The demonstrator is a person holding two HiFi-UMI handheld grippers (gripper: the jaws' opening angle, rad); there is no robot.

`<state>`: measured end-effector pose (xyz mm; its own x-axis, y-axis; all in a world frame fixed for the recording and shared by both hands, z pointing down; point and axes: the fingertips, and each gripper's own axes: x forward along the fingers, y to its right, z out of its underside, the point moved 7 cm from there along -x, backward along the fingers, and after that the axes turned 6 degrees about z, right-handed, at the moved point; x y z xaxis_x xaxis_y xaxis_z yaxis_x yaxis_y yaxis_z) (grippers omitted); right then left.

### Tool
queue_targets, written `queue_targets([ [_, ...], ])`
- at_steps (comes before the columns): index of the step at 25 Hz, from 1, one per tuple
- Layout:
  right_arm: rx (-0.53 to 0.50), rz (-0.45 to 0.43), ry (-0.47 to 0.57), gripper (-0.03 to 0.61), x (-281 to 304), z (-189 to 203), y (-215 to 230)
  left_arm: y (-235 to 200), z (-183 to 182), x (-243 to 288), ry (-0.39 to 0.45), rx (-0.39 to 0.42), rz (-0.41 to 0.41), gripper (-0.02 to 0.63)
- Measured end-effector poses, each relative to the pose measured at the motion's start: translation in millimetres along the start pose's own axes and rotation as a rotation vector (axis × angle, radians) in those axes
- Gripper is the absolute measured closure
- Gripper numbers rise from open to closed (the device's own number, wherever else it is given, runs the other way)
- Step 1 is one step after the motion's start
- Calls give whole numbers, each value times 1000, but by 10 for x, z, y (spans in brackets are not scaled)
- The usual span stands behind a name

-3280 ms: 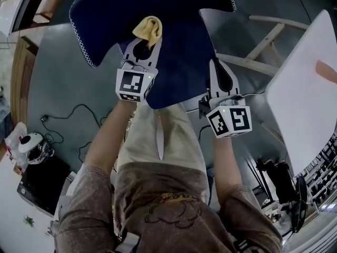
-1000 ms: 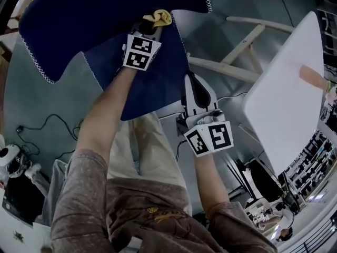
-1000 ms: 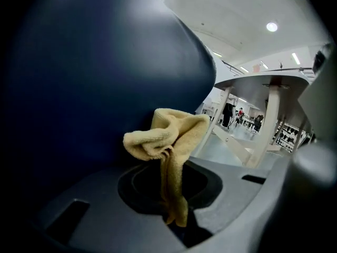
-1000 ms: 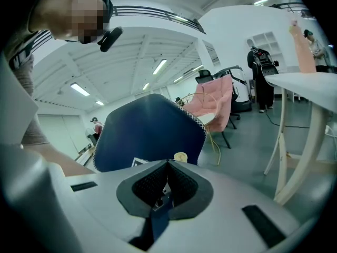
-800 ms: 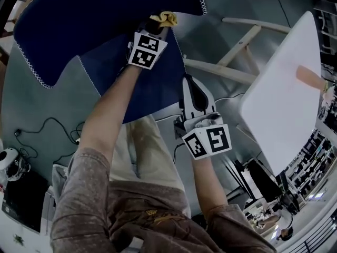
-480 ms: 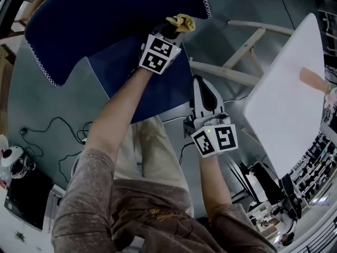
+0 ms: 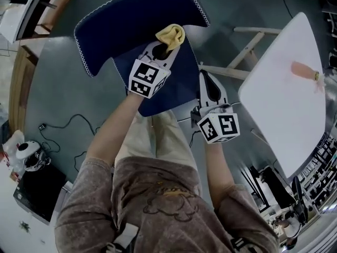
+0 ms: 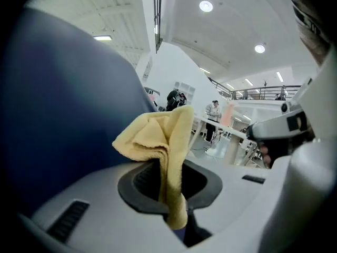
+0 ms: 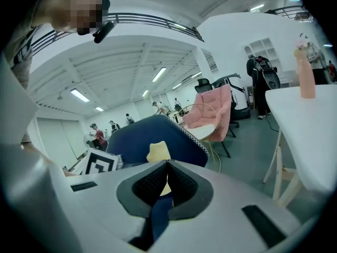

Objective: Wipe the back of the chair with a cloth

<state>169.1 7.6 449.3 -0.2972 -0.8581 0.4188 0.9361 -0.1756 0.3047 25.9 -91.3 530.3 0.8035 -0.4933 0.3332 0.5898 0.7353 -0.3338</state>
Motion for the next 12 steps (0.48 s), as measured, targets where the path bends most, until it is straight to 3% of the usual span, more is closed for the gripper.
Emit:
queue_targets([
  [12,-63,-134,37,554,-527,-930,-735,702,-1370,-1510,113,-3,-91,557],
])
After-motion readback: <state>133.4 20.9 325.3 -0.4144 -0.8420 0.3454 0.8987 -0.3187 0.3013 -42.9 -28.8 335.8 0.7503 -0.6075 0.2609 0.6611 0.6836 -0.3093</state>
